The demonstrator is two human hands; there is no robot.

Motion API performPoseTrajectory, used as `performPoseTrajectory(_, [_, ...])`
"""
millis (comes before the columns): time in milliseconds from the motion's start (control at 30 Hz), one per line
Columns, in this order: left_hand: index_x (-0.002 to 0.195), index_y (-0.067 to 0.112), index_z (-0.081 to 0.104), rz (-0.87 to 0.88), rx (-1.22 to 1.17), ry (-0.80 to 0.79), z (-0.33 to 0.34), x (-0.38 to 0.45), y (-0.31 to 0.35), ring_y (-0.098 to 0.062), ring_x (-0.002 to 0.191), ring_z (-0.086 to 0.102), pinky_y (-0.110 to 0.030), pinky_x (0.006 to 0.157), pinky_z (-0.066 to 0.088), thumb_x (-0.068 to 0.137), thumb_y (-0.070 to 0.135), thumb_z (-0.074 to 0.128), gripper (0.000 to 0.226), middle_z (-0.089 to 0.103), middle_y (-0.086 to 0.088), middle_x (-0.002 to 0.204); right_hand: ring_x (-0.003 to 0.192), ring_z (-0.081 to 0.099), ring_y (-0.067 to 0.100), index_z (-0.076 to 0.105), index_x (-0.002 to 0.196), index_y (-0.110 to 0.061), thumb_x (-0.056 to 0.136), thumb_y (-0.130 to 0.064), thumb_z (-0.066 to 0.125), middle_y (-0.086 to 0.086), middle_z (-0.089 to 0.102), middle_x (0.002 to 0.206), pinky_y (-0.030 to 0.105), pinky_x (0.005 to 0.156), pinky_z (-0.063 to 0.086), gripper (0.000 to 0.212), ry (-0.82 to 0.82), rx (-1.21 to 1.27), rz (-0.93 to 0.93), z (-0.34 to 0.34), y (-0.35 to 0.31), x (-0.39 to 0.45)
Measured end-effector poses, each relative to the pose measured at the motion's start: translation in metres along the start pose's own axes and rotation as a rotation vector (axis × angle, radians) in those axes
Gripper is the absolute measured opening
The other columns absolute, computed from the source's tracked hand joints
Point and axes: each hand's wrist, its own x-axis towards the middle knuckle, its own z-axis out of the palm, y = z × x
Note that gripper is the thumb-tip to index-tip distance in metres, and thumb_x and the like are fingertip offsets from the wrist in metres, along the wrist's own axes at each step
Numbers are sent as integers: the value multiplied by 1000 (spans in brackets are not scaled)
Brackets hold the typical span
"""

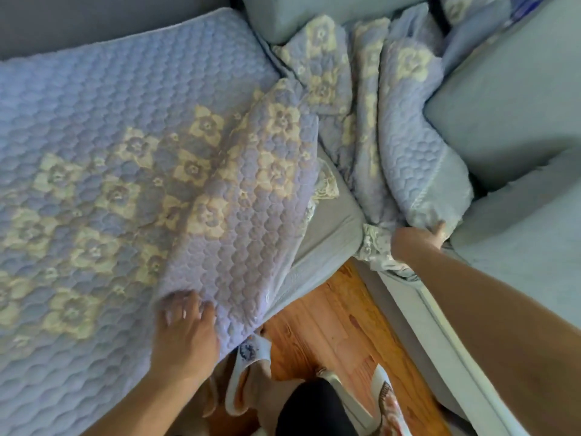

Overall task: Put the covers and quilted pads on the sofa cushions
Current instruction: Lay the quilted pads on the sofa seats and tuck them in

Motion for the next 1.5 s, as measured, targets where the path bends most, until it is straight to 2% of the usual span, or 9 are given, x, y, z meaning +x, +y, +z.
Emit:
performPoseTrajectory(133, [103,17,69,161,-166,76,-21,4,51,-30,93,61,-44,69,53,61,24,82,45,61,-5,106,115,58,30,51,132,-16,92,-13,46,8,61,127,42,101,42,41,300,396,-317,-13,-39,-5])
performPoseTrajectory(300, [111,27,62,301,-295,125,-17,23,116,-15,99,60,-30,74,55,77,27,70,35,55,7,111,147,25,31,10,159,-22,94,-40,59,4,17,164,44,114,29,83,40,1138,-345,-59,-88,39])
performPoseTrajectory(400, [118,26,63,166,-256,163,-15,33,137,-18,105,60,-33,79,55,72,26,77,48,56,2,119,146,25,31,39,149,-21,89,-52,55,1,25,161,43,116,23,69,61,1130,-396,-87,-120,71])
performPoseTrajectory(500, [135,19,59,-61,-194,147,-12,34,148,-29,115,57,-43,88,54,72,27,81,67,53,-9,130,91,56,25,62,91,-13,91,-30,50,4,63,99,31,78,42,21,114,1235,-601,-85,-116,53])
performPoseTrajectory(600, [150,16,43,-262,-169,79,-20,26,160,-38,133,42,-53,104,44,80,42,77,83,41,-16,145,64,45,22,47,72,-14,89,-10,56,-1,46,65,29,54,35,19,68,1454,-498,-43,-56,14])
performPoseTrajectory(733, [160,30,-1,-359,-193,-144,-32,16,178,-44,151,4,-61,120,14,84,66,61,105,1,-14,164,95,58,38,58,115,-6,91,-8,53,18,64,101,36,77,41,25,6,1149,-11,52,63,-4])
performPoseTrajectory(900, [158,39,-2,-187,-248,-457,-22,26,189,-38,152,-2,-54,120,19,97,58,47,81,-8,-5,167,108,57,36,40,128,-9,92,-11,50,21,57,127,41,88,48,37,-146,672,-100,81,108,4])
performPoseTrajectory(1167, [148,29,41,-282,-307,-417,-17,34,181,-20,135,42,-34,107,42,102,36,41,47,42,1,154,111,50,37,51,130,-6,86,-9,53,17,53,125,48,91,45,44,680,859,-588,-48,1,37])
performPoseTrajectory(1500, [156,27,28,-474,-435,-258,-38,41,125,-24,140,35,-37,109,40,102,30,46,57,29,-2,159,107,66,26,68,121,-16,96,-67,40,9,72,114,43,100,52,64,-597,1763,-249,-45,-20,106])
